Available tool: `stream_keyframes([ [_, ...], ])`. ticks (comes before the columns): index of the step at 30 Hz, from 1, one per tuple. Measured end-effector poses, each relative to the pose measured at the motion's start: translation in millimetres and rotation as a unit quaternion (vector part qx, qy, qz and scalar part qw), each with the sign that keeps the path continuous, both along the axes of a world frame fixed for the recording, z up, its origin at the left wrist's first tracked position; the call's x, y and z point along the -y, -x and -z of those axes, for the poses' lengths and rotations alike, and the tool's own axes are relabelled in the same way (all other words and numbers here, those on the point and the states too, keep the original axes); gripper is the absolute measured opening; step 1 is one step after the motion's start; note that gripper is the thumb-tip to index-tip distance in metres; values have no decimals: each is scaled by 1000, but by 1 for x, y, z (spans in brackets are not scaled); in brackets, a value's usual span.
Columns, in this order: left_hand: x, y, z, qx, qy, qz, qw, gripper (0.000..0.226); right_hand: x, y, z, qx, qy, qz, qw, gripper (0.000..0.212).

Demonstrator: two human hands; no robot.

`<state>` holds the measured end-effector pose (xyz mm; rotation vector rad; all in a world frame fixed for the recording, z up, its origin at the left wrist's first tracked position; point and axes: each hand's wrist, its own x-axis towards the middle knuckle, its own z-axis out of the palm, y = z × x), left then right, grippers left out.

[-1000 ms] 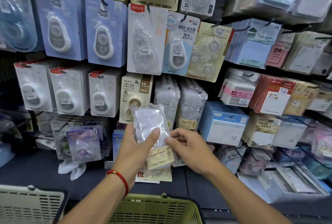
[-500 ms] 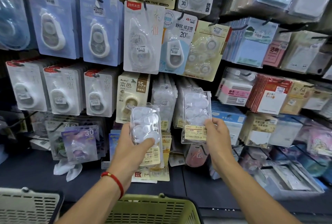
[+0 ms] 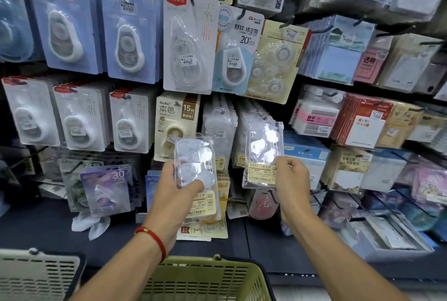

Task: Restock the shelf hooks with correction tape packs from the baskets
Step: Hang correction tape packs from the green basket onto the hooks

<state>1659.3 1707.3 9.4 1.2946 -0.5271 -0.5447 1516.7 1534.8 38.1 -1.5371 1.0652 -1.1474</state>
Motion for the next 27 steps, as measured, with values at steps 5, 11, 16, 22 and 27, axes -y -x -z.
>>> stream_keyframes([
  [5, 2, 6, -3, 16, -4, 13, 1000, 48, -7, 9, 3, -140, 183, -18, 973, 25],
  [11, 6, 17, -3, 83, 3, 73, 994, 49, -33, -5, 20, -87, 132, -261, 952, 15],
  [16, 16, 22, -2, 74, 1, 67, 995, 49, -35, -18, 16, 19, 76, -196, 978, 20],
  [22, 25, 28, 1, 97, -31, 116, 988, 70, -13, -20, 12, 77, 95, -51, 991, 22],
  [27, 29, 39, -1, 103, -27, 175, 979, 79, 5, -18, 10, 86, 107, -36, 990, 24],
])
